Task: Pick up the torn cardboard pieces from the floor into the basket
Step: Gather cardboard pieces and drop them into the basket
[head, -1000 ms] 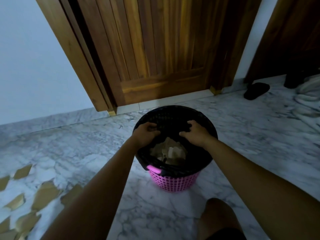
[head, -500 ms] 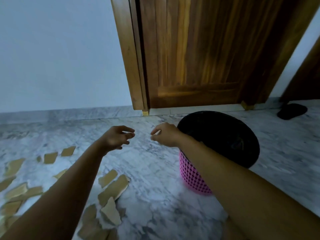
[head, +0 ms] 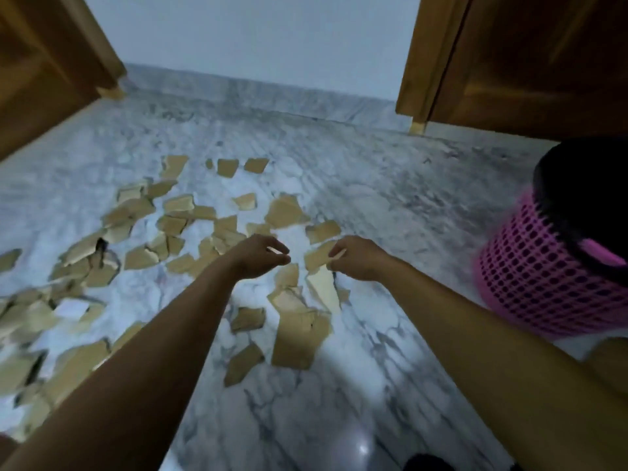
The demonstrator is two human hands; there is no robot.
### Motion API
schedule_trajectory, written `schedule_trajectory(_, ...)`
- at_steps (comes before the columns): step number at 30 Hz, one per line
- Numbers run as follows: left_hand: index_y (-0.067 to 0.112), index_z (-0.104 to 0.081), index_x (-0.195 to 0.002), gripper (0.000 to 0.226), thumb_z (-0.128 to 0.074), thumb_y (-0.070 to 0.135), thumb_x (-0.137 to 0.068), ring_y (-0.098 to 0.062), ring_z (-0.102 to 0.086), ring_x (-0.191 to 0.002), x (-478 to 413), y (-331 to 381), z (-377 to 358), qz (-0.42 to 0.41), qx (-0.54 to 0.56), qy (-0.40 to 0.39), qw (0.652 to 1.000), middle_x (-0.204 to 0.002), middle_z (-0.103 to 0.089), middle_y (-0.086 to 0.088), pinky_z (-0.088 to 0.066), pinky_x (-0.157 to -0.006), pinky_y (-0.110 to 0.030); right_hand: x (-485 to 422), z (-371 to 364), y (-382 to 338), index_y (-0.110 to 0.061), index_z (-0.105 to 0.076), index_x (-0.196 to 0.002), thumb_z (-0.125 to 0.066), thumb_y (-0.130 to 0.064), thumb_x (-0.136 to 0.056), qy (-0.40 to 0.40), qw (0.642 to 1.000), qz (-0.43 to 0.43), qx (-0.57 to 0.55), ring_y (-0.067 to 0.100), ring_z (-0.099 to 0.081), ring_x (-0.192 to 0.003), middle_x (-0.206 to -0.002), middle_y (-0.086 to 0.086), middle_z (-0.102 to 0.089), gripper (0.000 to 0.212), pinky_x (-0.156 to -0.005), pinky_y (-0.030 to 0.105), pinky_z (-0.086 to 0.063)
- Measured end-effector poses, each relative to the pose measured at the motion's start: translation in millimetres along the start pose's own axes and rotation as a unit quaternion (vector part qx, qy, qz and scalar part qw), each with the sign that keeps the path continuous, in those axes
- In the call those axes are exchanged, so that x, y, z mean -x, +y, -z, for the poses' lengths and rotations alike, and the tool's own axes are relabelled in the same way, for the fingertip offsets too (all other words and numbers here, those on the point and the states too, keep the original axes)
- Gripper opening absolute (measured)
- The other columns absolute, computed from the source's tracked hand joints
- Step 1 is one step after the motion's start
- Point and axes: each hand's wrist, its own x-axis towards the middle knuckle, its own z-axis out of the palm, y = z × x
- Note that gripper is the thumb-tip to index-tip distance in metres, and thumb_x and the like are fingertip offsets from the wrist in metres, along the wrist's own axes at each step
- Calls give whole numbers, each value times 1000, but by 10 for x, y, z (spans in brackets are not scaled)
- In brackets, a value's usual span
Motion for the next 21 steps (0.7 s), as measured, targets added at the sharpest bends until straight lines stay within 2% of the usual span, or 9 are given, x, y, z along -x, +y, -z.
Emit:
schedule_trajectory(2, 21, -70, -116, 33, -73, 33, -85, -18, -66, -98, 62, -454, -127, 28, -24, -11, 999, -115, -70, -6, -49, -70, -24, -116, -429, 32, -18, -58, -136, -73, -36, -89, -35, 999, -12, 18, 27, -54, -125, -147, 9, -50, 52, -90, 31, -46)
schedule_trajectory(4, 22, -70, -115, 35, -76, 31, -81, -18, -65, -103, 131, -923, -293, 61, -39, -22, 997, -120, -68, -3, -48, -81, -25, -224, -836, 56, -23, -54, -138, -75, -35, -87, -64, 996, -7, 64, 26, -55, -124, -147, 8, -50, 56, -91, 34, -50)
schedule_trajectory(6, 20, -67, -121, 44, -78, 29, -79, -21, -62, -112, 229, -1337, -501, 85, -71, -36, 993, -123, -66, -2, -45, -87, -24, -304, -1217, 92, -24, -47, -142, -77, -36, -84, -75, 988, -1, 135, 28, -54, -123, -150, 6, -45, 67, -93, 38, -51)
schedule_trajectory(9, 23, -63, -125, 51, -79, 32, -77, -21, -57, -118, 294, -1906, -878, 104, -99, -44, 989, -129, -62, -3, -45, -93, -28, -410, -1771, 127, -25, -17, -156, -80, -52, -75, -50, 980, -26, 190, 39, -40, -136, -164, 5, -13, 106, -104, 50, -43)
schedule_trajectory(10, 26, -62, -125, 53, -79, 35, -76, -23, -56, -118, 307, -2036, -1008, 107, -109, -34, 988, -129, -60, -3, -46, -94, -31, -429, -1914, 132, -25, -11, -156, -79, -57, -73, -36, 982, -49, 176, 41, -33, -140, -164, 7, -11, 112, -107, 54, -38)
schedule_trajectory(13, 27, -59, -119, 49, -75, 44, -76, -31, -58, -107, 329, -2258, -1356, 77, -141, 54, 986, -117, -56, -5, -52, -88, -43, -418, -2194, 157, -22, -15, -150, -76, -61, -72, 17, 977, -98, 188, 40, -27, -142, -155, 14, -25, 106, -109, 57, -30)
schedule_trajectory(15, 22, -56, -120, 49, -74, 39, -78, -33, -61, -100, 314, -2348, -1499, 59, -131, 96, 985, -110, -57, -7, -53, -81, -43, -430, -2297, 190, -23, -17, -147, -76, -63, -67, 48, 969, -111, 216, 38, -29, -138, -151, 15, -30, 107, -108, 56, -27)
schedule_trajectory(18, 17, -51, -123, 56, -76, 35, -76, -30, -60, -101, 264, -2407, -1526, 94, -107, 77, 987, -113, -58, -12, -51, -83, -38, -433, -2272, 232, -22, -19, -146, -78, -70, -58, 30, 974, -124, 187, 38, -32, -136, -147, 16, -30, 116, -107, 55, -29)
schedule_trajectory(21, 17, -62, -102, 40, -70, 45, -76, -26, -61, -98, 204, -2430, -1453, 112, -133, 36, 984, -108, -59, -9, -53, -82, -36, -411, -2164, 266, -18, -27, -146, -78, -68, -65, -18, 984, -117, 134, 36, -40, -133, -147, 15, -31, 108, -102, 45, -41)
